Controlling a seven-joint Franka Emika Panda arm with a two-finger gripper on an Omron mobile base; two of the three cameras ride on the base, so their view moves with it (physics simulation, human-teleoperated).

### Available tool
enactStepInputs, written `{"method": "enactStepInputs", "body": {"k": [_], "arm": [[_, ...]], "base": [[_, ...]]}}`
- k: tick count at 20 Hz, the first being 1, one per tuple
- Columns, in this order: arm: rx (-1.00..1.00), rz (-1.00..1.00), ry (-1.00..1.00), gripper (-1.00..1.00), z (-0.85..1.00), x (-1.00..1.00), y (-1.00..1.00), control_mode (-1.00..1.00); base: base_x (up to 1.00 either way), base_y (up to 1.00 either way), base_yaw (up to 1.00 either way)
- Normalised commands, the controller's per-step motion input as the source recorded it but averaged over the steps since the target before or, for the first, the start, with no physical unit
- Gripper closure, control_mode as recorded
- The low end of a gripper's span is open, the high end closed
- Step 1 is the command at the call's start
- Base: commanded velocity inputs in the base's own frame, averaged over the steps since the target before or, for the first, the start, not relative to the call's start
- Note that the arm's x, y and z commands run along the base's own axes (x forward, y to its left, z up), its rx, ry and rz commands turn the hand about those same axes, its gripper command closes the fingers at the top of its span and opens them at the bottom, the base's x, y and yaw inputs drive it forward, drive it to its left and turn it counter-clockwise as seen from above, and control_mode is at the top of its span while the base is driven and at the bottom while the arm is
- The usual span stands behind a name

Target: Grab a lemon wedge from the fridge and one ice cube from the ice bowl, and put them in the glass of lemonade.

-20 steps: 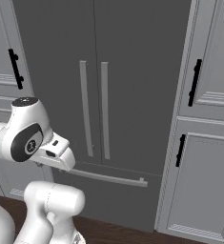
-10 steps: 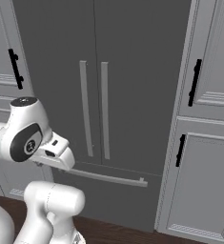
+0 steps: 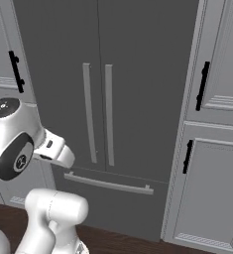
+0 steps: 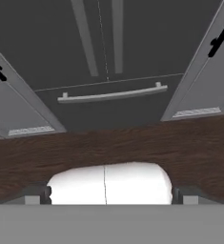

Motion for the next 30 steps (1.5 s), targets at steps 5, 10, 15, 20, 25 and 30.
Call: {"method": "enactStepInputs", "body": {"k": [5,10,15,20,25,30], "arm": [[-0.02,0.08,0.0,-1.0,1.0,0.2,-0.03,-1.0],[-0.02,0.04,0.0,-1.0,0.81,0.35,0.0,-1.0],[-0.02,0.0,-0.06,-1.0,-0.42,0.55,-0.15,-1.0],[-0.04,0.0,0.0,-1.0,-0.62,1.0,-0.03,-1.0],[0.0,0.0,-0.02,-1.0,-0.52,1.0,-0.31,-1.0],[0.0,0.0,-0.02,-1.0,-0.24,0.82,-0.41,-1.0]], "base": [[0.0,0.0,0.0],[0.0,0.0,0.0],[0.0,0.0,0.0],[0.0,0.0,0.0],[0.0,0.0,0.0],[0.0,0.0,0.0]]}}
